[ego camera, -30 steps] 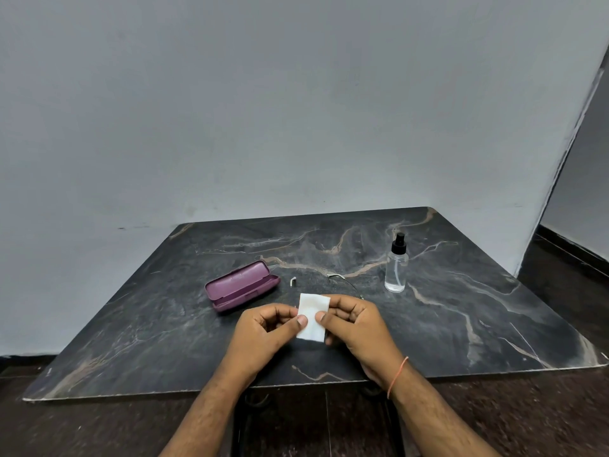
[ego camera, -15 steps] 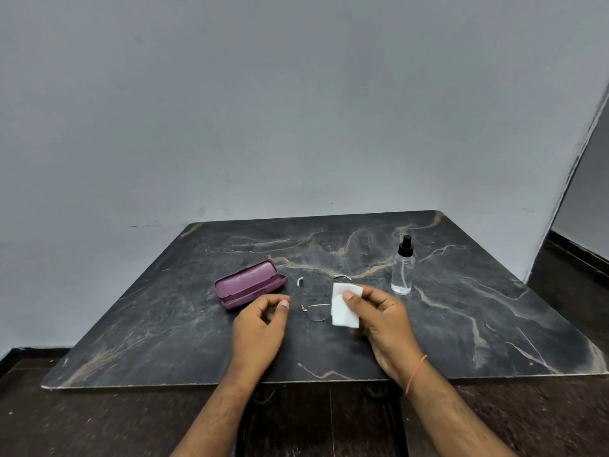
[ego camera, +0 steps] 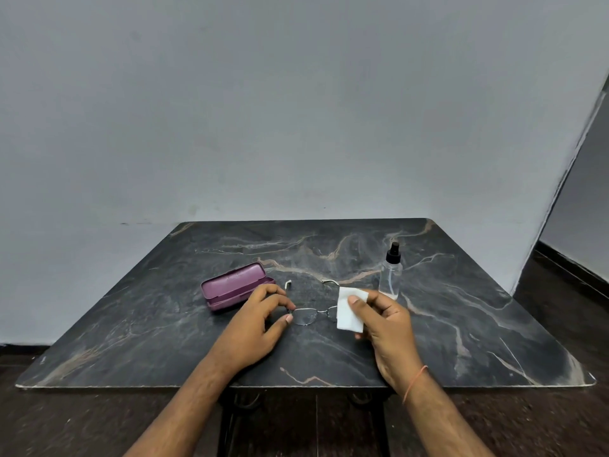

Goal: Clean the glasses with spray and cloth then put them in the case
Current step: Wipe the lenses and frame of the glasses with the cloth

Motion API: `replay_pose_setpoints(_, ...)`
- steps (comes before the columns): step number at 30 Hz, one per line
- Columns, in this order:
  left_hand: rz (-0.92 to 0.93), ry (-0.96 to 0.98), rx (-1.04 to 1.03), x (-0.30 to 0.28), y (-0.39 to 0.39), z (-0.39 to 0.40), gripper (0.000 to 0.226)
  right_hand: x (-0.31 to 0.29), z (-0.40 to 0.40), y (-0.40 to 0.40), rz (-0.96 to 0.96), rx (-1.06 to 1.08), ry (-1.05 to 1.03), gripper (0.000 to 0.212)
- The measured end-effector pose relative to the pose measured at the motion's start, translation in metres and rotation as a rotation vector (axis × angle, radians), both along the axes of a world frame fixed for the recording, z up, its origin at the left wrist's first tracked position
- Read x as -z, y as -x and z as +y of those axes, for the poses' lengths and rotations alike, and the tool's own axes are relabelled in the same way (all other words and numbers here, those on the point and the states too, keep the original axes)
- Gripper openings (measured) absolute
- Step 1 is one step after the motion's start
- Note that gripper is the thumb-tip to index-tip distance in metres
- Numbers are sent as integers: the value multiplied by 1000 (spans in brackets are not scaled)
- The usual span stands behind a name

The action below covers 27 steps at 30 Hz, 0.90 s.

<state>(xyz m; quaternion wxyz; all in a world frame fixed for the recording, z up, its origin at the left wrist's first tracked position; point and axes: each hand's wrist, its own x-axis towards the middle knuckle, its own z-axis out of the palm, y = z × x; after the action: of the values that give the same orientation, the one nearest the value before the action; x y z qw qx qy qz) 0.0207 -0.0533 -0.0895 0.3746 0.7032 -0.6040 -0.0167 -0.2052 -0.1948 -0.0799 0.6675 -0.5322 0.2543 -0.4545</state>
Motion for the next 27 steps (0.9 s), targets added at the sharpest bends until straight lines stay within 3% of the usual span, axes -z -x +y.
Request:
replay_pose_setpoints(10, -79, 163, 28, -3, 0, -9, 15, 4, 1, -3, 58, 44, 102, 12)
replay_pose_setpoints(15, 106, 316, -56, -4, 5, -20, 16, 8, 3, -5, 128, 135, 324, 24)
replay_pose_setpoints(19, 256, 382, -81, -3, 12, -33, 14, 6, 7, -6, 163, 271, 451, 20)
replay_pose_setpoints(27, 261, 392, -56, -2, 13, -36, 7, -3, -1, -20, 439, 509, 991, 16)
